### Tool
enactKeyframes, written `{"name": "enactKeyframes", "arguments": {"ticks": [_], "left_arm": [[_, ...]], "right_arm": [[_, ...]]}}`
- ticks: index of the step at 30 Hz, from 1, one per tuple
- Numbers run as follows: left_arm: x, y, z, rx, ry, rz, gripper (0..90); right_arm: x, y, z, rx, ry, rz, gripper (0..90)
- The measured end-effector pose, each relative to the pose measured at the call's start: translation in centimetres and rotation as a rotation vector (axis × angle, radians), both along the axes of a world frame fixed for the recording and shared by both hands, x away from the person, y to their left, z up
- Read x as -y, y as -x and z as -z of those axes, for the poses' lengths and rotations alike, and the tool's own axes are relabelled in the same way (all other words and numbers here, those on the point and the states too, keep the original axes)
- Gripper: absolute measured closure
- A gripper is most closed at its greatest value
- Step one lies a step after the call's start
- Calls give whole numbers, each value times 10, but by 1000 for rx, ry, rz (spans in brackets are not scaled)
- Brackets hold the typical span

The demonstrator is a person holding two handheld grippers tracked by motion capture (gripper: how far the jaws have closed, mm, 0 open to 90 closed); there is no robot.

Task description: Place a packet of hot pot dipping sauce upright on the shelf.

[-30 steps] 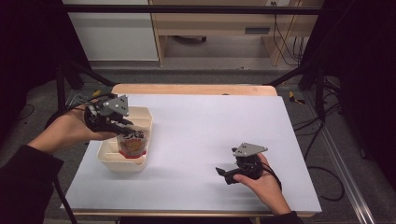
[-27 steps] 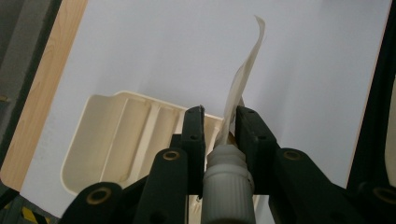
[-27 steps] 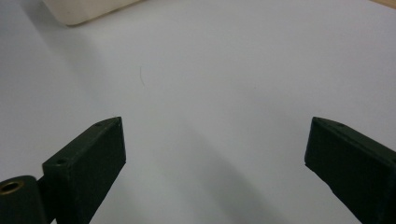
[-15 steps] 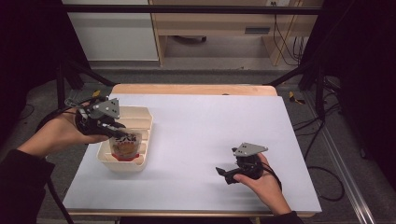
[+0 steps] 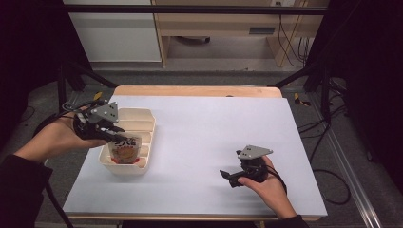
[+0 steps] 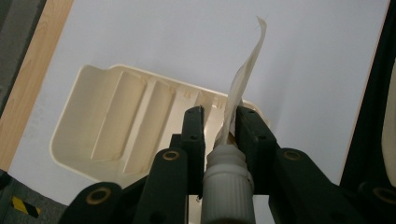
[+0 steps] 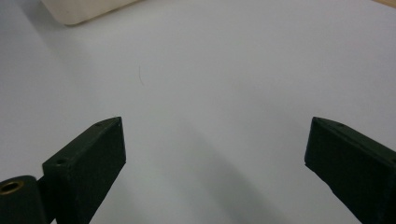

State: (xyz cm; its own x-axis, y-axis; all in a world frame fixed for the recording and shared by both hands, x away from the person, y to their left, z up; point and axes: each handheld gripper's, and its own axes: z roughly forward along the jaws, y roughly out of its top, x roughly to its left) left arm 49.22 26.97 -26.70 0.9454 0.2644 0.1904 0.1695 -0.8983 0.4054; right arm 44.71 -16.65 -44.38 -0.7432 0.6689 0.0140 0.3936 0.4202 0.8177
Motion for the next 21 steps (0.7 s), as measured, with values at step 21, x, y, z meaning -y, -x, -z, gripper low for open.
{"name": "enactKeyframes", "arguments": {"ticks": [21], "left_arm": [[-5, 3, 10, -17, 5, 8, 735]], "right_arm": [[-1, 0, 1, -3, 5, -1, 58]]}}
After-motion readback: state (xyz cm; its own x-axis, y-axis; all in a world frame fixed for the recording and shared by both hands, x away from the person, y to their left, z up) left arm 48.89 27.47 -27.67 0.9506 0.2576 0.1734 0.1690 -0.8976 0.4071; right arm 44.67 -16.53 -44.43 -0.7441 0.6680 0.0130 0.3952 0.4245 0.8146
